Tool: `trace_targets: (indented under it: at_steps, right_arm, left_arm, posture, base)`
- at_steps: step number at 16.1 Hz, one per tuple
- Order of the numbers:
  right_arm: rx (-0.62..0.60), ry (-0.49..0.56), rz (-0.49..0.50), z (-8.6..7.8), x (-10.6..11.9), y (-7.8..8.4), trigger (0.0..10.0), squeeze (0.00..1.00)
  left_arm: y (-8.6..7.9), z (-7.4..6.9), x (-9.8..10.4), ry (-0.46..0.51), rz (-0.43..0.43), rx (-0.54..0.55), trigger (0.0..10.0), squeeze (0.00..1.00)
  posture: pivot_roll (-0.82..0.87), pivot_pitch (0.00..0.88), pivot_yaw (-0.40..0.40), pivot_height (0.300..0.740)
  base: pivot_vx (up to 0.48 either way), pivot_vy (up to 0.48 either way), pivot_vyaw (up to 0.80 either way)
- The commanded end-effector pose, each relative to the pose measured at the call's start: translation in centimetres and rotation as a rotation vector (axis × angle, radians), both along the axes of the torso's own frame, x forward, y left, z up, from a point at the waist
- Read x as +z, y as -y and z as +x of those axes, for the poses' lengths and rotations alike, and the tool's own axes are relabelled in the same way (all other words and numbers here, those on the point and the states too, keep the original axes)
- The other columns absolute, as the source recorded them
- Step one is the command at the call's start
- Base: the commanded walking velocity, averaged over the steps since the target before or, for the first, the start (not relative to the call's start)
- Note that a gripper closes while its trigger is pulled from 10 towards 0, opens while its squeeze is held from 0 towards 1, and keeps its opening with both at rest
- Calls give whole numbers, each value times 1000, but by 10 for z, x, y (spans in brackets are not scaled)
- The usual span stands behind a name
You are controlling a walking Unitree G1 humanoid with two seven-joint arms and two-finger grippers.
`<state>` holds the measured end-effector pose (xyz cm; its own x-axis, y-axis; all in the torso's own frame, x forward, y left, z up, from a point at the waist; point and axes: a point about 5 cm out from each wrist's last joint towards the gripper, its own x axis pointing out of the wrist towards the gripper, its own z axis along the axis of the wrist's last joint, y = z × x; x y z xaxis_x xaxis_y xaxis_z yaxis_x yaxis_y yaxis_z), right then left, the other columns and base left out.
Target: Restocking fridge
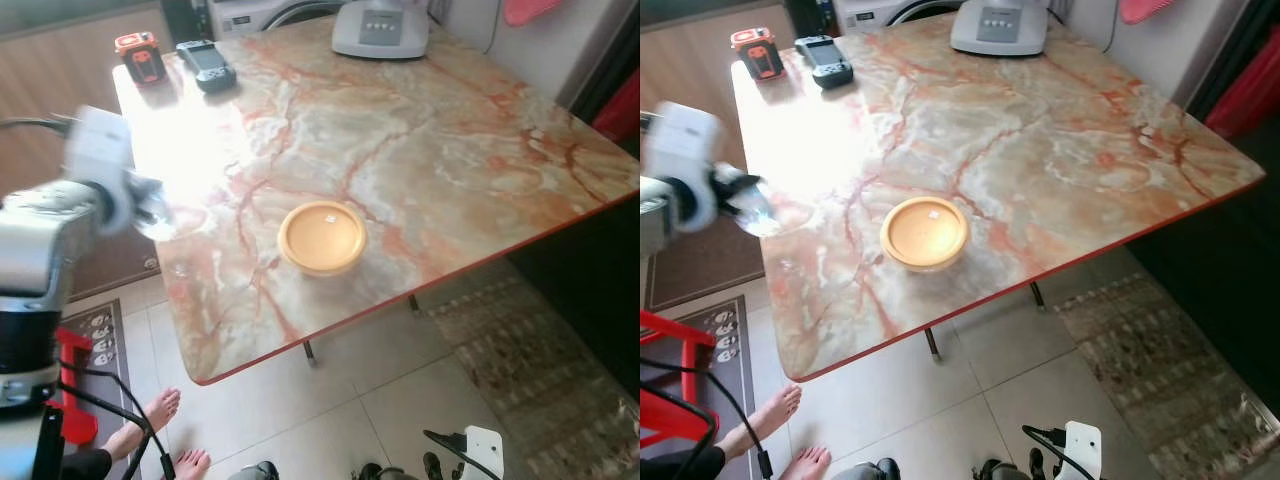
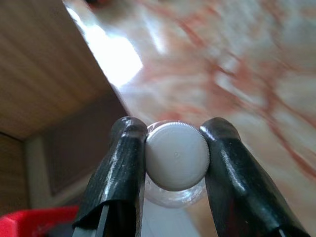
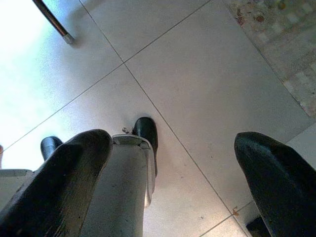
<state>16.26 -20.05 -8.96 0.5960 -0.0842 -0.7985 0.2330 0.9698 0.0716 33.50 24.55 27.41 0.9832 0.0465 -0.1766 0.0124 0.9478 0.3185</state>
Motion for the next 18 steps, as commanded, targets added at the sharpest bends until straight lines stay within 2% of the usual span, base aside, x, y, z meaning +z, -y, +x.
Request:
trace_targets:
  at_steps: [1,4,5,6,7,8,9,10,12,14,17,18]
  right_arm:
    - [3,-32,3,-9,-4,-1,10000,0]
    - [-1,-33,2,-8,-4,-1,10000,0]
    - [-1,-34,2,-9,-4,0,10000,0]
    - [-1,-36,3,-9,-4,-1,10000,0]
    - [-1,-36,3,-9,-4,-1,10000,0]
    - [2,-37,2,-10,-4,-1,10000,0]
    - [3,-37,1,-10,-4,0,10000,0]
    - [5,-38,1,-10,-4,0,10000,0]
    - [7,-40,2,-10,-5,-1,10000,0]
    - [7,-41,1,-11,-5,0,10000,0]
    - [15,-48,1,-13,-6,0,10000,0]
    - [16,-48,1,-14,-6,0,10000,0]
  left_arm:
    - [-19,1,-15,40,58,54,10000,0]
    - [-46,1,-58,84,35,177,10000,0]
    - [-49,1,-64,78,24,187,10000,0]
    - [-65,-8,-101,19,6,253,10000,0]
    - [-71,-14,-117,-1,-14,282,10000,0]
    - [-75,-25,-142,4,-49,308,10000,0]
    - [-69,-34,-162,2,-73,280,10000,0]
    - [-63,-45,-191,-58,-93,280,10000,0]
    - [-58,-63,-230,-169,-144,329,10000,0]
    - [-36,-77,-264,-259,-197,283,10000,0]
    - [-5,-102,-305,-435,-121,218,10000,0]
    - [4,-106,-312,-457,-117,192,10000,0]
  posture:
    - [40,167,8,740]
    - [42,167,10,740]
    - [42,167,10,740]
    - [28,163,14,740]
    - [28,163,14,740]
    - [25,162,10,740]
    - [30,161,10,740]
    - [30,158,9,740]
    - [16,147,10,740]
    - [21,141,9,740]
    - [17,142,12,740]
    - [17,147,10,740]
  base:
    - [0,0,0]
    - [0,0,0]
    - [0,0,0]
    - [0,0,0]
    - [0,0,0]
    - [0,0,0]
    - [0,0,0]
    - [0,0,0]
    - [0,0,0]
    - [0,0,0]
    - [0,0,0]
    - [0,0,0]
